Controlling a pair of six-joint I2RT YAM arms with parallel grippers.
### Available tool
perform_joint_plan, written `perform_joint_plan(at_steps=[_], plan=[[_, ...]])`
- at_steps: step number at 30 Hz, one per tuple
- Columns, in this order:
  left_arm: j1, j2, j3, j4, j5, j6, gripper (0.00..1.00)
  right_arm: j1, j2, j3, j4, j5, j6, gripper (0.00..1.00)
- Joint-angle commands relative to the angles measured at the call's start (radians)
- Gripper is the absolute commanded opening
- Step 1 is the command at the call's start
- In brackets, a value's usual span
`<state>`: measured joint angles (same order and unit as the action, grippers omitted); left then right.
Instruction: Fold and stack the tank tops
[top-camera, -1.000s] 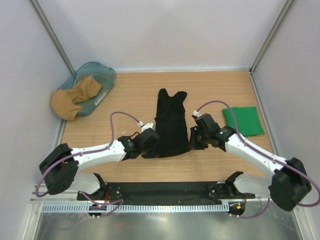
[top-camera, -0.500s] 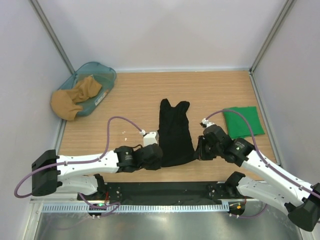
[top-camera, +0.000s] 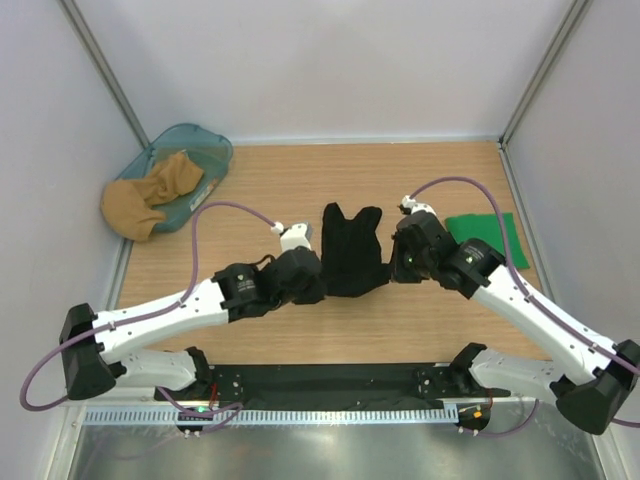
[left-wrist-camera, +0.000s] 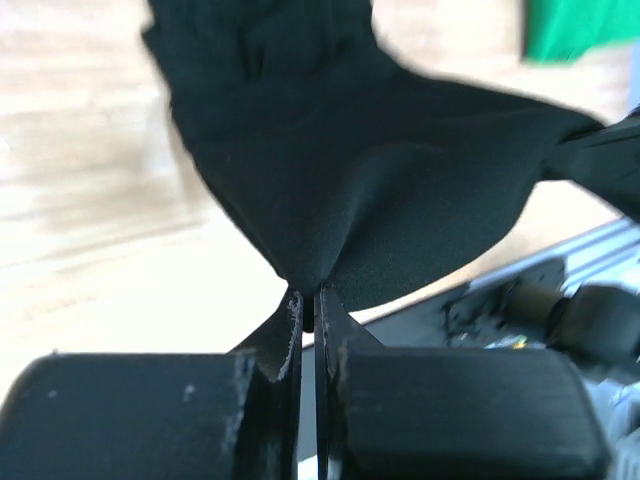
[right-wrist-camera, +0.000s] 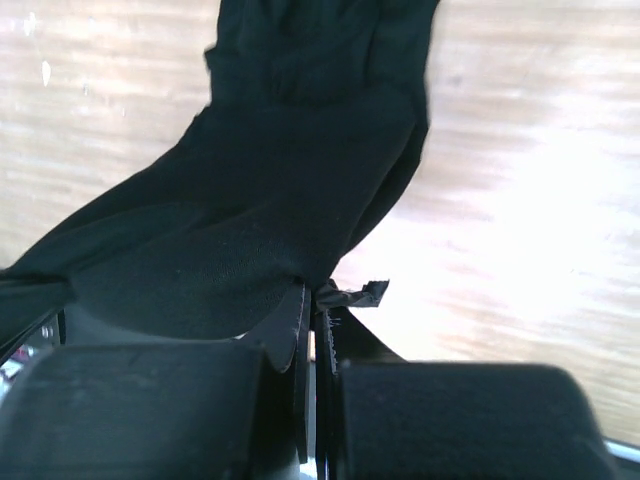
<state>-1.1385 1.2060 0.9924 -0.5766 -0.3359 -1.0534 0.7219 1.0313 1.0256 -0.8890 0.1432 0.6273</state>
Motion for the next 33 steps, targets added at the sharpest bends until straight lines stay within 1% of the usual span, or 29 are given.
perform_joint_plan(at_steps=[1,5,9,14,18,22,25,28,29,30,31,32,33], plan=[[0.062,0.015,0.075,-0.031,0.011,0.072,0.0,-0.038,0.056,0.091,0.028,0.049,-0.052,0.01],[0.146,0.049,0.094,-0.006,0.086,0.098,0.0,-0.111,0.14,0.154,0.053,-0.017,-0.087,0.01],[0.232,0.09,0.129,-0.002,0.124,0.131,0.0,-0.182,0.237,0.201,0.079,-0.059,-0.118,0.01],[0.35,0.184,0.192,0.024,0.21,0.174,0.0,-0.219,0.328,0.278,0.094,-0.063,-0.138,0.01],[0.401,0.289,0.303,0.015,0.262,0.22,0.0,-0.256,0.398,0.332,0.102,-0.06,-0.15,0.01],[0.448,0.378,0.391,0.014,0.284,0.245,0.0,-0.303,0.479,0.39,0.117,-0.085,-0.159,0.01],[0.496,0.499,0.48,-0.002,0.311,0.265,0.0,-0.335,0.594,0.473,0.133,-0.102,-0.179,0.01],[0.52,0.584,0.586,-0.023,0.31,0.282,0.0,-0.358,0.683,0.559,0.134,-0.108,-0.19,0.01],[0.537,0.614,0.613,-0.026,0.31,0.288,0.0,-0.384,0.741,0.579,0.157,-0.167,-0.195,0.01],[0.548,0.689,0.676,-0.034,0.316,0.288,0.0,-0.394,0.778,0.603,0.165,-0.186,-0.202,0.01],[0.568,0.723,0.711,-0.037,0.324,0.29,0.0,-0.4,0.811,0.667,0.165,-0.194,-0.199,0.01],[0.577,0.8,0.776,-0.035,0.325,0.29,0.0,-0.413,0.879,0.701,0.167,-0.197,-0.201,0.01],[0.588,0.834,0.811,-0.034,0.327,0.288,0.0,-0.418,0.91,0.732,0.173,-0.195,-0.196,0.01]])
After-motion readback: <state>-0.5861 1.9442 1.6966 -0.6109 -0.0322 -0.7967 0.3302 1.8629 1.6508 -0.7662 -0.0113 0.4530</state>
